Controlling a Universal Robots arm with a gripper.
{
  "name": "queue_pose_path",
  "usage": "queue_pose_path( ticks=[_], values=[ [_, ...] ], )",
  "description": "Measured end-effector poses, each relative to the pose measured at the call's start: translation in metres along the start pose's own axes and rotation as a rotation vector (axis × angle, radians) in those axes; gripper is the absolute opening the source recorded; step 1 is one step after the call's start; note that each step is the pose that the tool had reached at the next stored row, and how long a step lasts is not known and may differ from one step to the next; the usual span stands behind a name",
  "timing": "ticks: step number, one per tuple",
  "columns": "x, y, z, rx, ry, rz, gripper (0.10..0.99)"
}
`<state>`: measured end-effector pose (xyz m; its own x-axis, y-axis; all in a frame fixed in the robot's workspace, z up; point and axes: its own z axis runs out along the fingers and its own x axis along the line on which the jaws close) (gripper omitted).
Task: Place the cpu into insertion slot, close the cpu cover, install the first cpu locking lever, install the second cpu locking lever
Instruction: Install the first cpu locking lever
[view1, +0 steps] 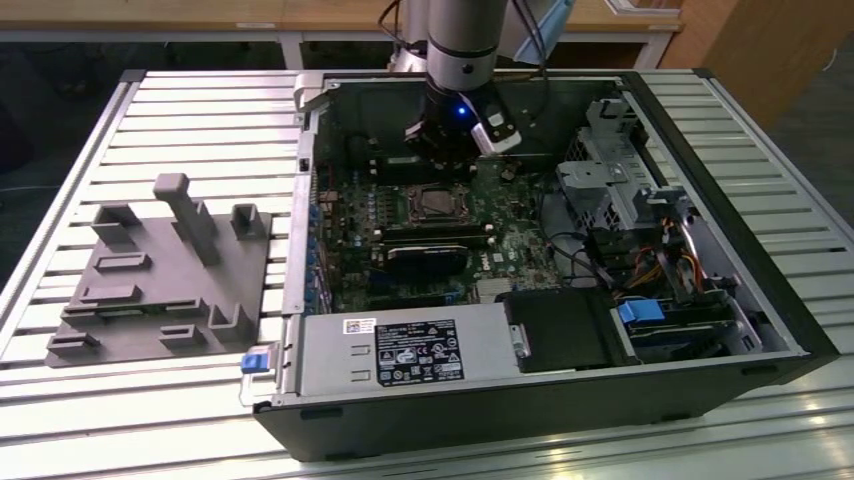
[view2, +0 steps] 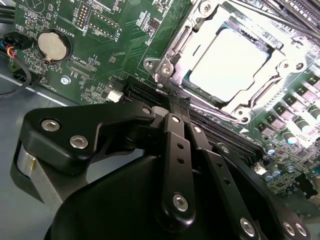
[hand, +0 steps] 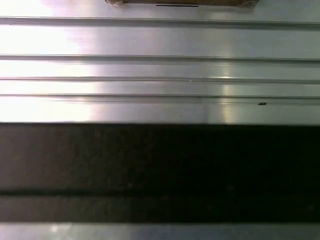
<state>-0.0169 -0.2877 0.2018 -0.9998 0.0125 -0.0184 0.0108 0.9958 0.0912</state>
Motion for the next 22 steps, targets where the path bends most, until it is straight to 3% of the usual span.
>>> queue_pose_path(
  ticks=[9,22],
  values=[
    [-0.0004,0.0003,-0.0031,0.001,-0.0002,0.0,0.106],
    [-0.0011,0.0009,0.0023,0.022,-0.0002,-0.001,0.106]
  ],
)
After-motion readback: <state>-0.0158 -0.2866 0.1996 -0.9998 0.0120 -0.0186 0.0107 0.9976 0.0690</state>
